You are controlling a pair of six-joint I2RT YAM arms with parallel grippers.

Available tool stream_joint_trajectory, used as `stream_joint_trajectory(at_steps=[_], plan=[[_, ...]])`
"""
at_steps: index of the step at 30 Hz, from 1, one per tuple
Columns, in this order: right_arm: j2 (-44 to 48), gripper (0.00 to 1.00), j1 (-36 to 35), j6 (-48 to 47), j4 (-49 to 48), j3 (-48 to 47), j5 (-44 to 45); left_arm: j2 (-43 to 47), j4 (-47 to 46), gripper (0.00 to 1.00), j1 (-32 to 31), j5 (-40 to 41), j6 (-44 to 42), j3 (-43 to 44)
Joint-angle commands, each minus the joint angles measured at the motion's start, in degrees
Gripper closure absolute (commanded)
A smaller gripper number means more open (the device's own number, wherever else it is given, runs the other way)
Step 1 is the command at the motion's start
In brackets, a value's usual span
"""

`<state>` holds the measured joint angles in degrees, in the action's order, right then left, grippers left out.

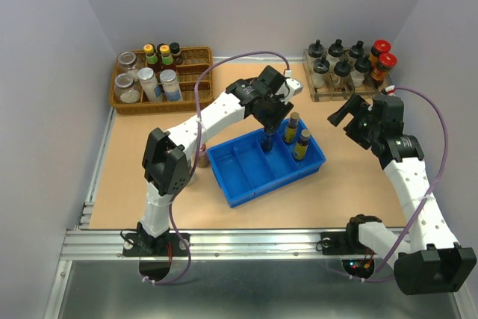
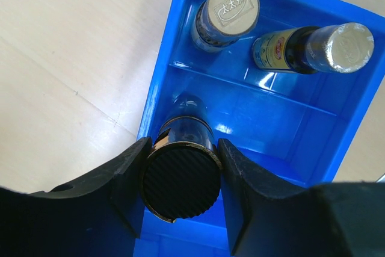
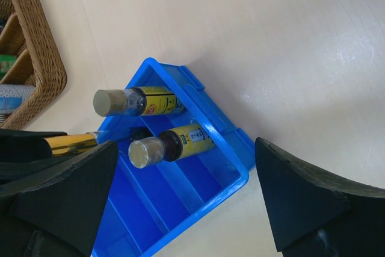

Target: Organize the condiment bottles

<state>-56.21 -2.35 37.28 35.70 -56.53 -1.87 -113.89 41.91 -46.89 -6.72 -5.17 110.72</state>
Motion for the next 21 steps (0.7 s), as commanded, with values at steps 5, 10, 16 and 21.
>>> stream_joint_trajectory(at_steps=[5,10,16,21], plan=[[1.8,0.0,-0.2,-0.45,-0.28,-3.06,1.25,0.68,-3.85,1.0,0.05,0.74,-1.07,2.84],[1.54,0.0,-0.2,-0.63,-0.28,-3.23,1.25,0.68,-4.38,0.94,0.05,0.48,-0.9,1.61],[1.54,0.0,-0.2,-0.71,-0.28,-3.41,1.25,1.74,-5.26,0.52,0.05,0.57,-0.98,0.55],[1.63,0.0,-0.2,-0.54,-0.2,-3.41,1.34,1.48,-5.26,0.48,0.05,0.22,-1.07,0.38]])
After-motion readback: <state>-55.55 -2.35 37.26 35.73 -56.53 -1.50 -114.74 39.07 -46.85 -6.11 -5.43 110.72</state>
